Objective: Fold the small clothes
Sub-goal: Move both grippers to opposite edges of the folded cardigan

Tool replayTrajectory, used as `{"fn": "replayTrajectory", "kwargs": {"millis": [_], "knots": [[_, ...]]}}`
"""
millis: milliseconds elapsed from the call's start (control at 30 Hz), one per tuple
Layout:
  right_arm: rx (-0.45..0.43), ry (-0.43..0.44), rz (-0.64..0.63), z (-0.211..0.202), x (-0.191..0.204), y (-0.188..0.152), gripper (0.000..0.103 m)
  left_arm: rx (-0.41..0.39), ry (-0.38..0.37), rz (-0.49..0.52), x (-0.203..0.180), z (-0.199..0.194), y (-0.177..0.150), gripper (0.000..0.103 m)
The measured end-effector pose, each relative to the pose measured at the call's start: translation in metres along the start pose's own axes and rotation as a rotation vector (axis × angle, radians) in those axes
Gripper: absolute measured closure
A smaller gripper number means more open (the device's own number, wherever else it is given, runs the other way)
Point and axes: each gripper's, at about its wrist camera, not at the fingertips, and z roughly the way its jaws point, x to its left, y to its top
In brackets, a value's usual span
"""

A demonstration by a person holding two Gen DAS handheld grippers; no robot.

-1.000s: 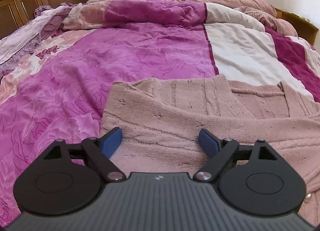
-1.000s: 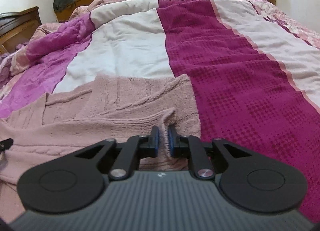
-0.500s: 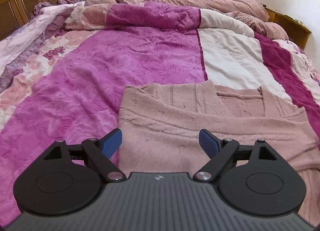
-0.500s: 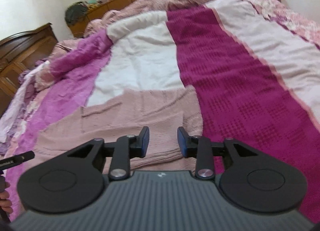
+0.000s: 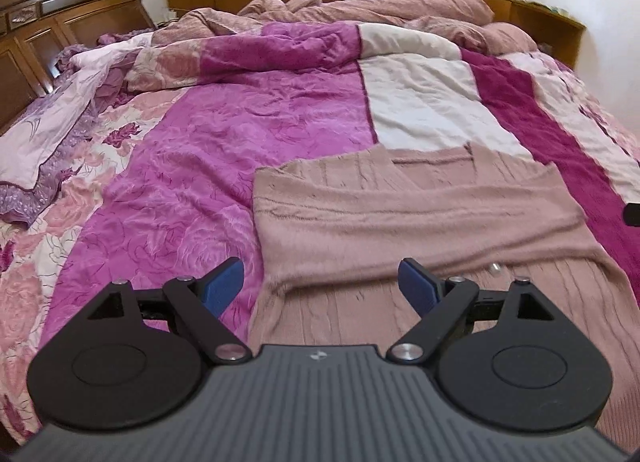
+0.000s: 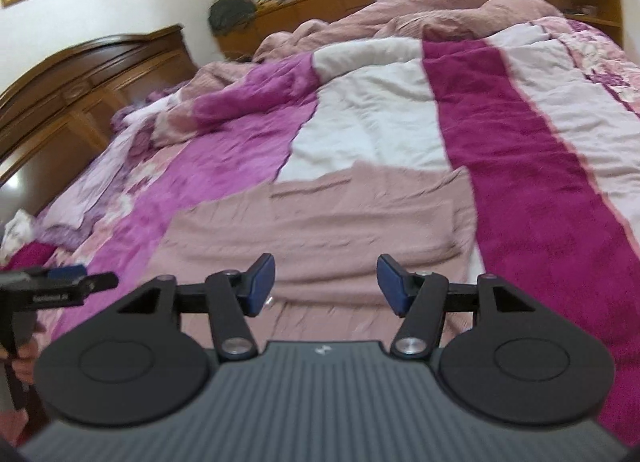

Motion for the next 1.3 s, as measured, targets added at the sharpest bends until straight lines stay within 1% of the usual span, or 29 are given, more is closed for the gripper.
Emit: {"fn": "replayTrajectory", "kwargs": {"millis": [100,233,400,567,700,833,933,1067,1167,1233,1300], "knots": [[0.029,0.007,-0.025,-0.008,0.01,-0.01,0.043,0.009,-0.007,0.03,-0.004,-0.016,-0.008,0.014],[0.072,0.002,-0.082,-0.017,0.021,-0.026,0.043,-0.005,0.002,0.091,-0.013,-0.032,-0.02,0.014],[0.132,0.002,-0.166,-0.027,0.035,-0.051,0.043,0.019,-0.036,0.132,-0.022,-0.047,-0.043,0.014],[0.189,0.002,-0.303,-0.035,0.054,-0.085,0.044,0.047,-0.058,0.213,-0.035,-0.06,-0.076,0.014],[0.224,0.006,-0.412,-0.041,0.069,-0.109,0.044,0.066,-0.081,0.251,-0.042,-0.07,-0.1,0.014],[0.265,0.038,-0.481,-0.046,0.079,-0.124,0.044,0.099,-0.082,0.28,-0.048,-0.077,-0.12,0.014],[0.307,0.054,-0.536,-0.049,0.083,-0.133,0.044,0.125,-0.087,0.332,-0.05,-0.081,-0.131,0.014],[0.358,0.034,-0.588,-0.048,0.082,-0.142,0.045,0.163,-0.101,0.39,-0.05,-0.086,-0.147,0.014],[0.408,0.007,-0.612,-0.045,0.078,-0.15,0.045,0.203,-0.085,0.424,-0.047,-0.082,-0.157,0.014],[0.442,-0.008,-0.625,-0.042,0.076,-0.154,0.046,0.227,-0.073,0.442,-0.045,-0.077,-0.163,0.014],[0.455,-0.019,-0.65,-0.041,0.075,-0.16,0.046,0.246,-0.074,0.437,-0.042,-0.072,-0.167,0.014]]}}
